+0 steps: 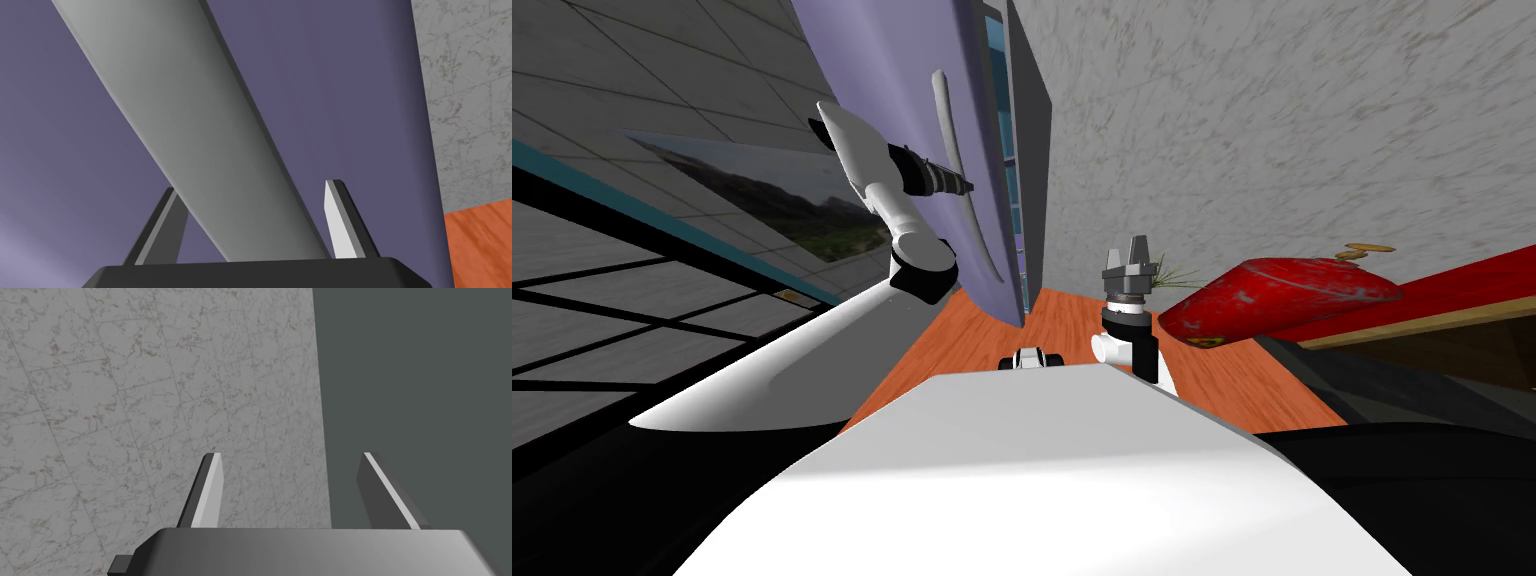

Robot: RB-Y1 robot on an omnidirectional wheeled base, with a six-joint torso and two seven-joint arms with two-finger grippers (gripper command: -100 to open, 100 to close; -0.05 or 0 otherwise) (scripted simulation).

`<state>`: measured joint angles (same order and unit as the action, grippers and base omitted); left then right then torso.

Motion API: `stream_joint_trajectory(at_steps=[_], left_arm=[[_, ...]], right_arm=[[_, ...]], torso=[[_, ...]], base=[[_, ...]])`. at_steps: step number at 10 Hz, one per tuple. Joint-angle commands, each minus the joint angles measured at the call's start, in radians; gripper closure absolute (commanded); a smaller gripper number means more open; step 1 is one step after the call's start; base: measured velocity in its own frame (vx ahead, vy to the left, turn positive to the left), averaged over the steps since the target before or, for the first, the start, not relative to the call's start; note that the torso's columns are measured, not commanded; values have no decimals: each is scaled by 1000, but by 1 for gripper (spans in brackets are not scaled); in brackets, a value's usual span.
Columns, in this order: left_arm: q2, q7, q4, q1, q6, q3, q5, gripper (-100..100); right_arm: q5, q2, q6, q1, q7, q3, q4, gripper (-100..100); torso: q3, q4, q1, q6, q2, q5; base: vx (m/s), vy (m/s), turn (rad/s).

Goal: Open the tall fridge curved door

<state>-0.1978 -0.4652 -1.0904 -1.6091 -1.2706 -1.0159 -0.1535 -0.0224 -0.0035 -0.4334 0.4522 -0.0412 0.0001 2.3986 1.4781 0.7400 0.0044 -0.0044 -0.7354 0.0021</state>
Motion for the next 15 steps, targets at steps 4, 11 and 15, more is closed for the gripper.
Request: stream_joint_trajectory(at_steps=[4,11,15], left_arm=[[22,60,-7,-38,-100,-47,-69,100],[42,108,-12,-64,-231,-105,-122,100],[52,138,-28,-88,-346,-159,-157,100]], right_arm=[[0,0,0,0,0,0,0,0],[0,0,0,0,0,0,0,0],[0,0,0,0,0,0,0,0]], torso=[[0,0,3,-1,-1,1],[-2,0,-4,6,-2,-3],[-1,0,-2,2,-1,-1]], base=[[-161,306,-13],[-106,247,1],[-35,270,11]])
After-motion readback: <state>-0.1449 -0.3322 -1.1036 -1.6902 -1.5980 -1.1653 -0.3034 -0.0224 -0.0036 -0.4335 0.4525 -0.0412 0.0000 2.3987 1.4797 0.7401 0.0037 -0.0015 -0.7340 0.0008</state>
